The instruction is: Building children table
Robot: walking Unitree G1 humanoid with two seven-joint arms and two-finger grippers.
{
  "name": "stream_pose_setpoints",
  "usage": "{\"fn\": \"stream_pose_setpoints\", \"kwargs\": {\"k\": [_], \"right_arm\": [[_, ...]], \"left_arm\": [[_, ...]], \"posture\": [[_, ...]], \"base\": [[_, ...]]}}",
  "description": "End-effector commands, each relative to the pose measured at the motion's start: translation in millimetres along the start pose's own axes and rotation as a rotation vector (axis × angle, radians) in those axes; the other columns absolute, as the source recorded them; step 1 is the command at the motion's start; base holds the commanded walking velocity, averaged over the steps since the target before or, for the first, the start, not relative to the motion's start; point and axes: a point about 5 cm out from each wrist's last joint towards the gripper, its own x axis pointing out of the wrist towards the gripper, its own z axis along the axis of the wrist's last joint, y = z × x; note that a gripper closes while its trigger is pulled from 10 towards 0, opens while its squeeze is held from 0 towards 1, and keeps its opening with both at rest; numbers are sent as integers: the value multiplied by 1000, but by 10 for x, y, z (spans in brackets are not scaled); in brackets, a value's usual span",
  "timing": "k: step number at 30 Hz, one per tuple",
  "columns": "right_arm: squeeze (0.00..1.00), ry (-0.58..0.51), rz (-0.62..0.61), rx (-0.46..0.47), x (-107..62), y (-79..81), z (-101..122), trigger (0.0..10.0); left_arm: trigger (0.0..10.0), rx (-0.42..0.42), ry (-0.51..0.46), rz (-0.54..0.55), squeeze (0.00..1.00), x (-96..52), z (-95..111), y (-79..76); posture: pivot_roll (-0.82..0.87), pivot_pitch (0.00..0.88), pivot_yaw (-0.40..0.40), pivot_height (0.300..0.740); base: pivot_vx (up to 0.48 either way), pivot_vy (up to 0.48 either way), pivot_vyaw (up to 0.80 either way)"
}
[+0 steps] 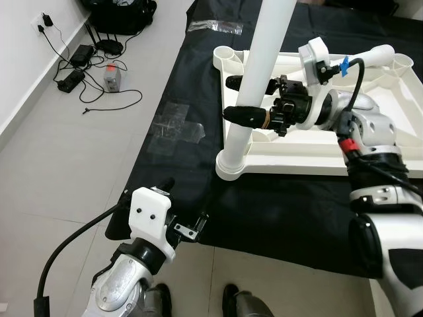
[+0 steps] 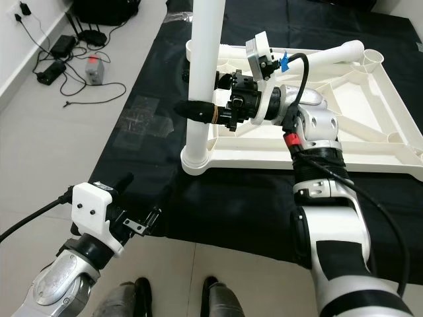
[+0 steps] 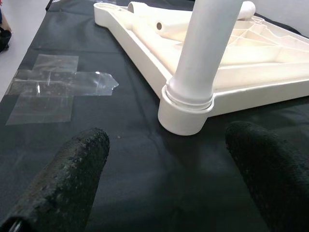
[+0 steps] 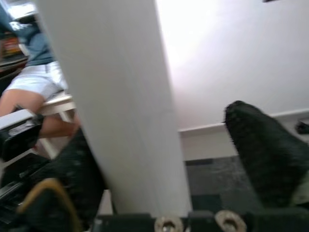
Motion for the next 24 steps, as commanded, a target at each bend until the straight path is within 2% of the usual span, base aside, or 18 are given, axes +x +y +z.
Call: {"fn": "stream_pose_setpoints", "kwargs": {"k": [1, 9, 13, 14, 15, 17, 18, 20, 21, 22, 23, 24], "right_arm": [[0, -10, 8, -11, -40, -30, 30, 0], [0, -7, 49, -18, -80, -46, 39, 0], [0, 35, -4, -56, -144, -31, 15, 0], [0, 96, -123, -73, -198, 41, -97, 0], [0, 96, -123, -73, -198, 41, -97, 0], [0, 143, -212, -69, -231, 133, -207, 0], [0, 180, -345, 3, -192, 306, -412, 0], [0, 180, -345, 3, -192, 306, -412, 0], [0, 211, -512, 69, -154, 486, -644, 0], [0, 211, -512, 69, -154, 486, -644, 0], [0, 272, -825, 81, -182, 628, -875, 0], [0, 344, -1100, 163, -238, 933, -1194, 0]], "left_arm": [[10000, -8, 8, 6, 0, -34, 8, -12], [10000, 2, 10, 13, 0, -38, 14, 53], [10000, 5, 10, 16, 0, -30, 7, 77], [10000, 5, 9, 20, 0, -26, -1, 90], [10000, 5, 9, 20, 0, -26, -1, 90], [10000, 5, 9, 23, 0, -23, -11, 102], [10000, 6, 9, 25, 0, -22, -21, 115], [10000, 6, 9, 25, 0, -22, -21, 115], [10000, 8, 11, 27, 0, -25, -39, 128], [10000, 8, 11, 27, 0, -25, -39, 128], [10000, 8, 13, 27, 0, -24, -54, 138], [10000, 10, 15, 27, 0, 3, -77, 157]], "posture": [[111, 315, -48, 740], [109, 307, -39, 740], [93, 303, -44, 740], [86, 303, -51, 740], [86, 303, -51, 740], [79, 300, -60, 740], [68, 296, -77, 740], [68, 296, -77, 740], [66, 286, -91, 740], [66, 286, -91, 740], [66, 277, -91, 740], [45, 248, -54, 740]], "base": [[0, 0, 0], [0, 0, 0], [0, 0, 0], [0, 0, 0], [0, 0, 0], [0, 0, 0], [0, 0, 0], [0, 0, 0], [0, 0, 0], [0, 0, 0], [0, 0, 0], [0, 0, 0]]}}
